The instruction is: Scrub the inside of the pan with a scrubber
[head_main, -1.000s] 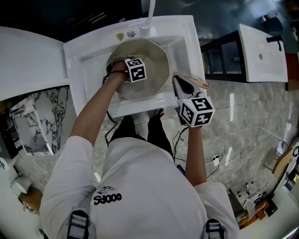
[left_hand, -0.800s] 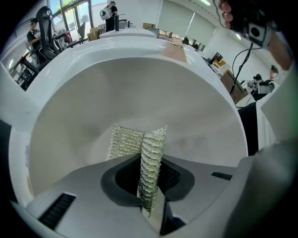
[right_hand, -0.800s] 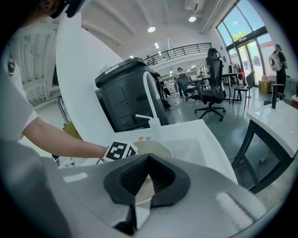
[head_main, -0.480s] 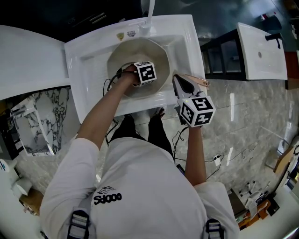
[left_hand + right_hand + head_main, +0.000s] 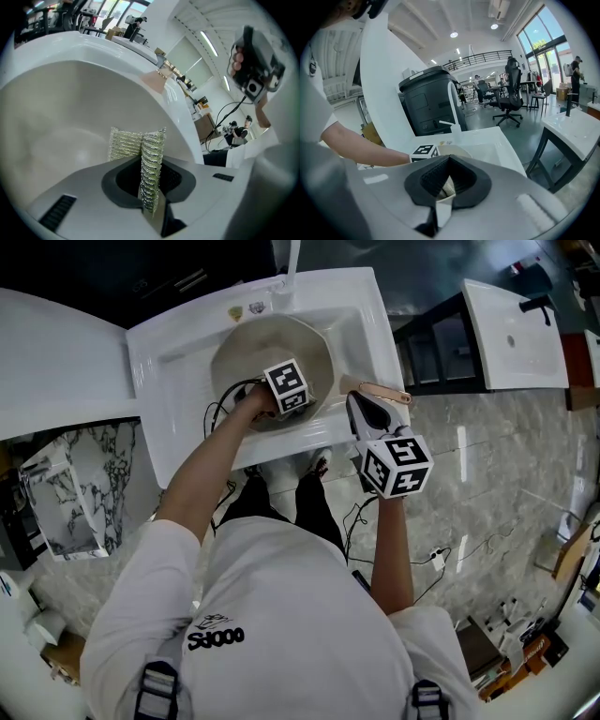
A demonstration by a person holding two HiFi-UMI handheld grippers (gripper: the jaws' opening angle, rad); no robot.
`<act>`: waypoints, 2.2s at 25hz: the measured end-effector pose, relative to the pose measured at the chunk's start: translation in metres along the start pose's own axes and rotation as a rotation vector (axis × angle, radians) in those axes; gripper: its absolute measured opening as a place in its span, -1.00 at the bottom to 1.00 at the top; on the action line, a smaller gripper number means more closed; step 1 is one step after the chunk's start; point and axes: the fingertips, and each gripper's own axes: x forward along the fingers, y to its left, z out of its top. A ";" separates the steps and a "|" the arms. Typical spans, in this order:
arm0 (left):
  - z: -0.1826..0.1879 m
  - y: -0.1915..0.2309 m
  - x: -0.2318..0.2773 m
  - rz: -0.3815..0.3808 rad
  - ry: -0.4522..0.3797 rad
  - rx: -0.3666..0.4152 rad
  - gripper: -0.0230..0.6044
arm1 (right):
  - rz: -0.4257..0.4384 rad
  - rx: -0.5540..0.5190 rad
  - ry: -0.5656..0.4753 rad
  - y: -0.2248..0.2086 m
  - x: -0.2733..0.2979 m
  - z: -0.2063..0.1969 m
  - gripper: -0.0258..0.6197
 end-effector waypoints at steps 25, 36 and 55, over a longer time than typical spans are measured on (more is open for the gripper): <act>0.051 -0.038 -0.169 0.141 -0.637 0.045 -0.74 | -0.062 -0.155 -0.135 0.004 -0.021 0.075 -0.89; 0.044 -0.039 -0.342 0.566 -0.999 0.081 -0.73 | -0.092 -0.311 -0.243 0.022 -0.026 0.144 -0.89; 0.040 -0.087 -0.469 0.866 -1.176 0.181 -0.73 | -0.095 -0.455 -0.397 0.057 -0.058 0.225 -0.89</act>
